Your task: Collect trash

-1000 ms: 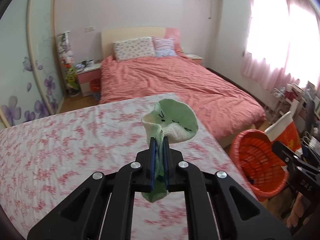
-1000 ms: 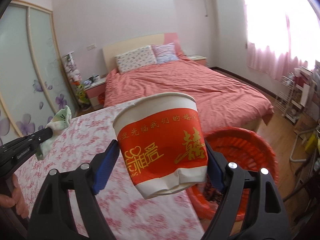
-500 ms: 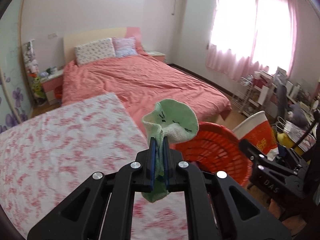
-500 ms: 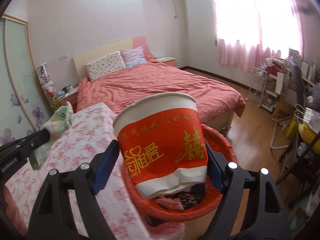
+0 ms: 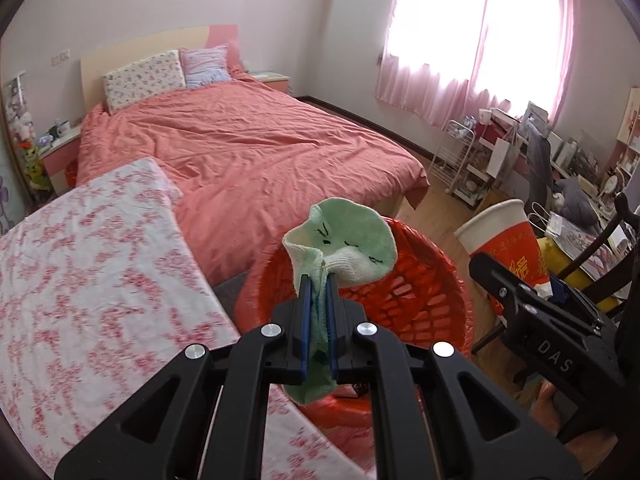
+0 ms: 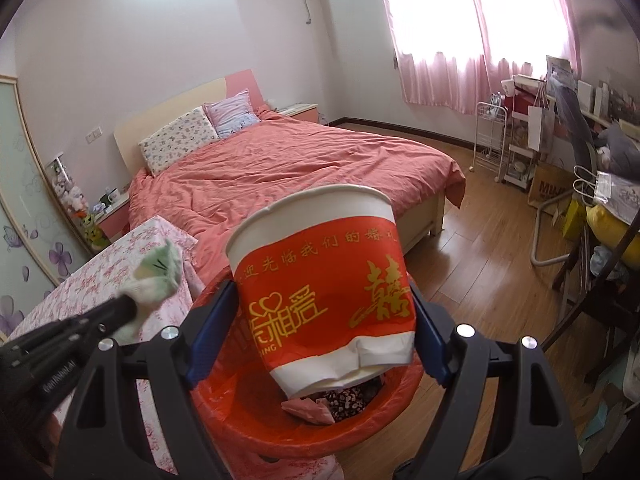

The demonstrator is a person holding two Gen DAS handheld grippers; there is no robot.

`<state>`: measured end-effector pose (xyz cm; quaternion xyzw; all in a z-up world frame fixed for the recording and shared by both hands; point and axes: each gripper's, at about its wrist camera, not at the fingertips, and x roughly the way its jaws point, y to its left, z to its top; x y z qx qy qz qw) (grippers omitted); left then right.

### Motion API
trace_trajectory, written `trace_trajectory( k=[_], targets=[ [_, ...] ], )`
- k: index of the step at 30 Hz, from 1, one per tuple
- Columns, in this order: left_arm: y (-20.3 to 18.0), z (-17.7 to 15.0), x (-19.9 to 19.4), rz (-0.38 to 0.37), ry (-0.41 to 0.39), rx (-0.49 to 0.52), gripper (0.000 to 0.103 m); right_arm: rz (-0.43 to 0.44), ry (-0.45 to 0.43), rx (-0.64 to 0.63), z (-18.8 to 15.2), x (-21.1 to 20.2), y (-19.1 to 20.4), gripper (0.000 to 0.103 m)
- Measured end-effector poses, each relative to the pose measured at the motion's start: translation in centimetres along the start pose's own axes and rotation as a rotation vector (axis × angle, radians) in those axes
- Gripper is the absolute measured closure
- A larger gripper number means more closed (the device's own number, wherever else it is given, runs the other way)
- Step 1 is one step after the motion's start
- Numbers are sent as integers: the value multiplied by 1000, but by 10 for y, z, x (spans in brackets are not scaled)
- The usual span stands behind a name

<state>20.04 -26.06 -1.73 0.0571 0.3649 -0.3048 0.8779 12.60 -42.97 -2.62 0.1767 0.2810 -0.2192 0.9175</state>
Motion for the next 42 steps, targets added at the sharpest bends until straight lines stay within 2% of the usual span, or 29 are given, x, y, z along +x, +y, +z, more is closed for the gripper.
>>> trace_trajectory(
  k=[8, 10, 12, 14, 21, 26, 31, 37, 39, 42],
  targets=[
    [-12, -3, 31, -37, 56, 14, 95, 31, 20, 40, 8, 25, -16, 24],
    [-11, -5, 35, -42, 69, 13, 87, 46, 30, 53, 8, 30, -17, 23],
    [-9, -9, 41, -34, 85, 11, 58, 58, 41, 68, 8, 38, -19, 23],
    [-6, -11, 42, -19, 88, 10, 53, 65, 54, 73, 8, 44, -19, 20],
    [15, -16, 34, 47, 90, -23, 46, 59, 63, 76, 2, 43, -18, 17],
    [33, -20, 8, 96, 55, -40, 42, 44, 46, 51, -5, 21, -12, 17],
    [52, -29, -33, 154, -4, -49, 38, 36, 13, 9, -18, -14, 3, 16],
    [69, -55, -94, 240, -87, -65, 21, 39, -42, -52, -40, -67, 30, 12],
    [71, -64, -109, 269, -108, -72, 11, 41, -68, -80, -49, -85, 40, 9],
    [75, -82, -135, 304, -140, -93, 6, 35, -109, -131, -64, -114, 58, 4]
  ],
)
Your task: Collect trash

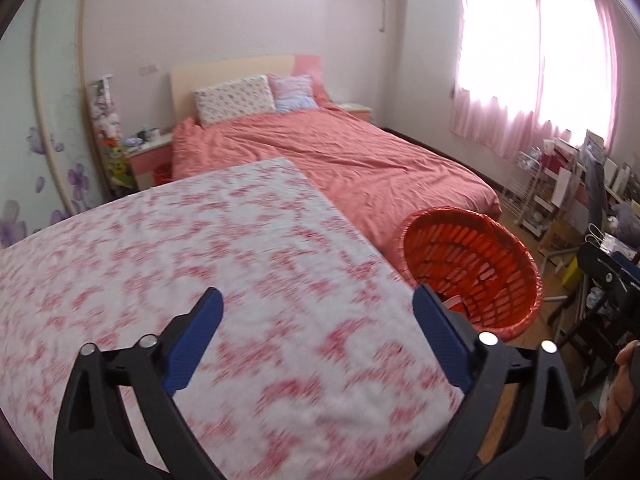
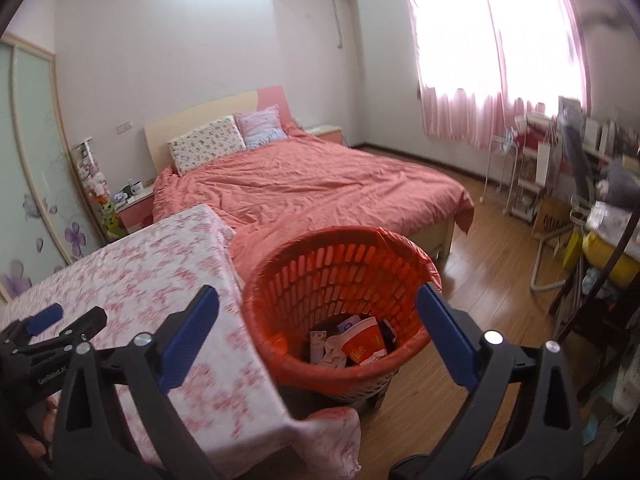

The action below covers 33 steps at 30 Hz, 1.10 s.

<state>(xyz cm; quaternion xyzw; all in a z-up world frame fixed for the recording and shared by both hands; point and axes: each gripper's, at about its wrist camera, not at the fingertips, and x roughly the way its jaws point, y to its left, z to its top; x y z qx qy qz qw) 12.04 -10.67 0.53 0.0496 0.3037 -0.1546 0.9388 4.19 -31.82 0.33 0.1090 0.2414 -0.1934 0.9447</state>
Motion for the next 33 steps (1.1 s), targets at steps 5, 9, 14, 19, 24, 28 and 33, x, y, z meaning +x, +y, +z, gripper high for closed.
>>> trace_trajectory(
  k=[5, 9, 14, 19, 24, 28, 33],
  targets=[
    [17, -22, -32, 74, -33, -49, 2, -16, -20, -26, -16, -37, 23, 4],
    [27, -39, -48, 154, -47, -77, 2, -83, -14, -51, -30, -57, 37, 4],
    [37, -58, -65, 238, -64, -102, 2, -108, -59, -50, -47, -78, 45, 4],
    [42, -73, -84, 306, -104, -126, 2, -111, -118, -61, -63, -94, 54, 4],
    [44, -83, -94, 340, -117, -135, 2, -109, -86, -40, -71, -97, 57, 4],
    [49, -92, -99, 329, -114, -159, 2, -149, -63, -54, -76, -97, 64, 4],
    [50, -96, -103, 322, -115, -170, 2, -179, -58, -78, -80, -99, 71, 4]
  ],
)
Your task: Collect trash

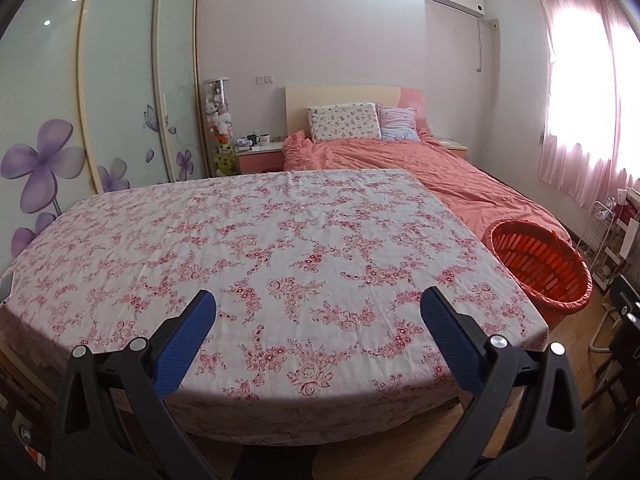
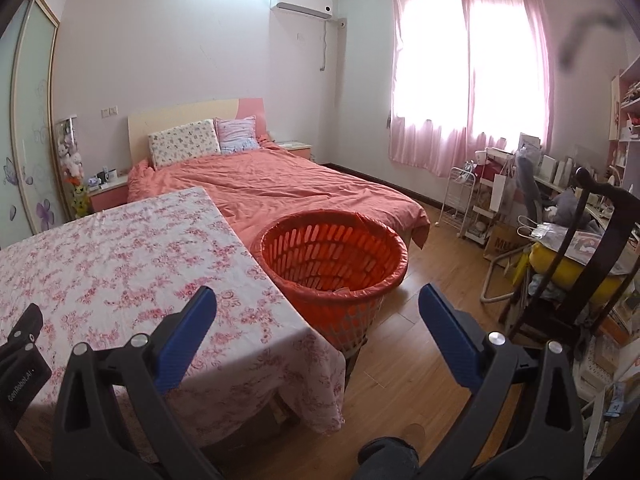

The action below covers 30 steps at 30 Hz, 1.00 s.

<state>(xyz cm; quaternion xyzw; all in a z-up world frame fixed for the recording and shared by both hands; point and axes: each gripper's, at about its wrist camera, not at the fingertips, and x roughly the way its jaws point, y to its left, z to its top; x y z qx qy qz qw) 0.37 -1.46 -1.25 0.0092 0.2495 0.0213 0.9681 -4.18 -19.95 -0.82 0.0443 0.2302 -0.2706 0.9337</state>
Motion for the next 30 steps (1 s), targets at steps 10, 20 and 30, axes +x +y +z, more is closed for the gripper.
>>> trace_trajectory(
  k=[10, 20, 30],
  targets=[
    [-2, -2, -6, -6, 2, 11, 2, -1, 51, 6, -3, 3, -4, 4],
    [0, 3, -10, 27, -4, -3, 2, -14, 23, -14, -5, -2, 2, 4],
    [9, 4, -9, 52, 4, -31, 2, 12, 28, -33, -6, -6, 8, 4]
  ],
)
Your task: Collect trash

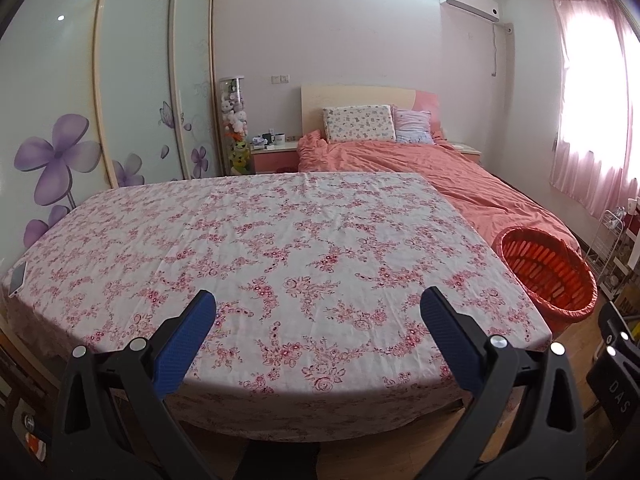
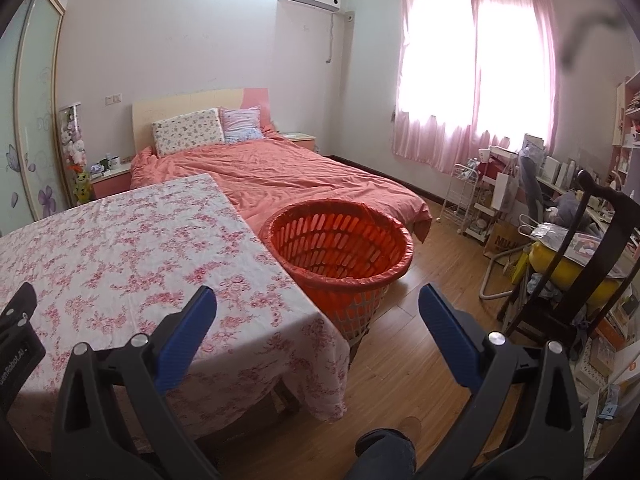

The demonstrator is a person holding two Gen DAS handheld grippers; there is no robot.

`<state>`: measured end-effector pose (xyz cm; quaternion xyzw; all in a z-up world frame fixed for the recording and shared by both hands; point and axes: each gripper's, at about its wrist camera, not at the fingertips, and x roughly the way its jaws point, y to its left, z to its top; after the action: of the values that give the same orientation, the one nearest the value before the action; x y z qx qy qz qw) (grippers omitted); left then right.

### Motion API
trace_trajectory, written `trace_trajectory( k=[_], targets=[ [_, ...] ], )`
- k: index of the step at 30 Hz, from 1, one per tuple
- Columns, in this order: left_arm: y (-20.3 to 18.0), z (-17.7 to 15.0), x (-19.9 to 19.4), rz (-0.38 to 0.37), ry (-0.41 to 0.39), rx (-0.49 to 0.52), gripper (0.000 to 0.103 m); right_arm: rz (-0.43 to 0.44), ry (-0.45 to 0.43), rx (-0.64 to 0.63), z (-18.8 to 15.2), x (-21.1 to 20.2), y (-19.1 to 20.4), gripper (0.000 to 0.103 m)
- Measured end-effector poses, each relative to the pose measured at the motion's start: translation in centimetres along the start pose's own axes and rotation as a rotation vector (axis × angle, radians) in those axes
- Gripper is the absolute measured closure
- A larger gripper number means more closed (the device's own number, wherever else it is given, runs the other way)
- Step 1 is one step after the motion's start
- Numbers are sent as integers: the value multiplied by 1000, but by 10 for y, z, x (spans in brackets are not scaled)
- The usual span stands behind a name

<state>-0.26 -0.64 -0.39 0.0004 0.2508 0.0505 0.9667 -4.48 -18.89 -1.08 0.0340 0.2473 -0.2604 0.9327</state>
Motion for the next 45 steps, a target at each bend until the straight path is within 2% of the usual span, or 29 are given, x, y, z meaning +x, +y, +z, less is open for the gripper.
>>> trace_trajectory(
  k=[24, 45],
  targets=[
    [-5, 1, -1, -41, 17, 6, 2, 25, 27, 15, 0, 1, 0, 4],
    [-8, -1, 0, -48, 25, 10, 2, 26, 29, 15, 0, 2, 0, 4]
  ],
)
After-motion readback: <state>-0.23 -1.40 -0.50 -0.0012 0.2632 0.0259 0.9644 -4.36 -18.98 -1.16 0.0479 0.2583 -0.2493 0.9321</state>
